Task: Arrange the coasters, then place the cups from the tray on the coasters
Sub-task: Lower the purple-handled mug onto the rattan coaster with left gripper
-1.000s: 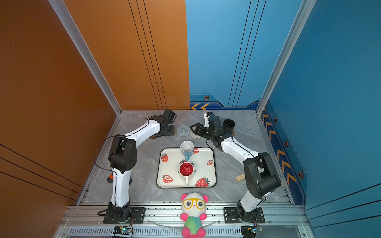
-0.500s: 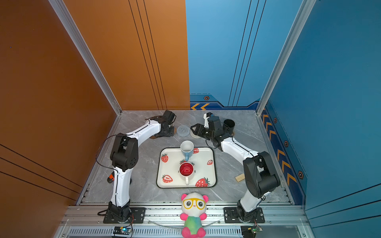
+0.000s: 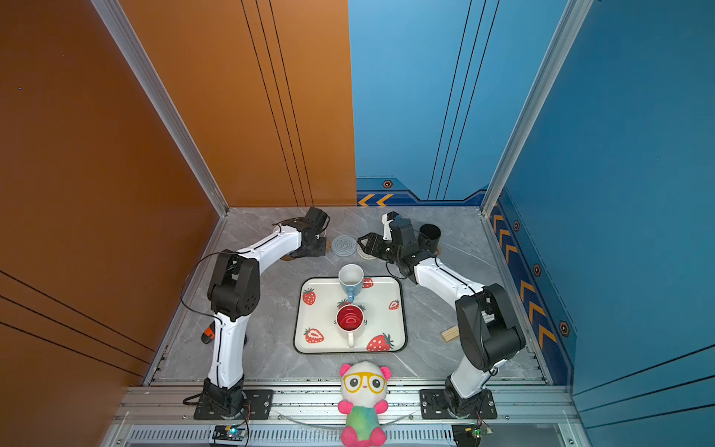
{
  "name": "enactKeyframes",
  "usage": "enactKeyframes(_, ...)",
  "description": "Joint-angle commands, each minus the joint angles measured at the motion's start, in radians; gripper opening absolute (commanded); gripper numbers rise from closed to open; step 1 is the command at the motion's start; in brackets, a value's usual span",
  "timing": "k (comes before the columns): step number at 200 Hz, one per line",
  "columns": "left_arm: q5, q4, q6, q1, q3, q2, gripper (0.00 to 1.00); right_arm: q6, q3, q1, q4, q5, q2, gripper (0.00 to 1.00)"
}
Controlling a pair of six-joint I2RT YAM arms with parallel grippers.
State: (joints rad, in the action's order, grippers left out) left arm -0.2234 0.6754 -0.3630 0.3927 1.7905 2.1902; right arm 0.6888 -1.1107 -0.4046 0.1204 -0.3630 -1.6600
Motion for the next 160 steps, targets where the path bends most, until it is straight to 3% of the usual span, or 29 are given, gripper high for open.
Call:
enactKeyframes(1,0.001,-0.040,-0.006,-0.009,0.041,-0.007,0.00,-0.006,-0.027,0.007,-0.019,0.008,-0.011,0.61)
enactKeyframes(160,0.024,-0.040,-0.021,-0.010,0.032,-0.008,0.03,-0.006,-0.028,0.006,-0.018,0.009,-0.012,0.61)
